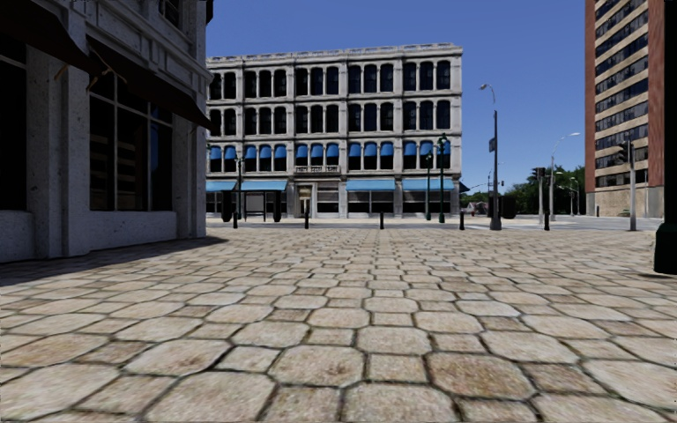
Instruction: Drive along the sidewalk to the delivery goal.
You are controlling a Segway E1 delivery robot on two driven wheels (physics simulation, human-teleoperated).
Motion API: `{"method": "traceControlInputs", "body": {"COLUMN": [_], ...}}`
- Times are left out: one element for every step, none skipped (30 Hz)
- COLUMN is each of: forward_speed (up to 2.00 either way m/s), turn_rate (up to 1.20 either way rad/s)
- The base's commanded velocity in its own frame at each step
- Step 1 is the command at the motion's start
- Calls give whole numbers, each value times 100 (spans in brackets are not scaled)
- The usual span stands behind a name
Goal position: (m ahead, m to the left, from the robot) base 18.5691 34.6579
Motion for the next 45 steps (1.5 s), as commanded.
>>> {"method": "traceControlInputs", "body": {"forward_speed": [200,200,200,200,200,200,200,200,200,200,200,200,200,200,200,200,200,200,200,200,200,200,200,200,200,200,200,200,200,200,200,200,200,200,200,200,200,200,200,200,200,200,200,200,200], "turn_rate": [0,0,0,0,0,0,0,0,0,0,2,3,4,4,0,0,0,0,0,0,0,0,0,0,2,3,7,10,11,13,14,15,16,19,20,20,20,20,20,22,28,47,55,56,53]}}
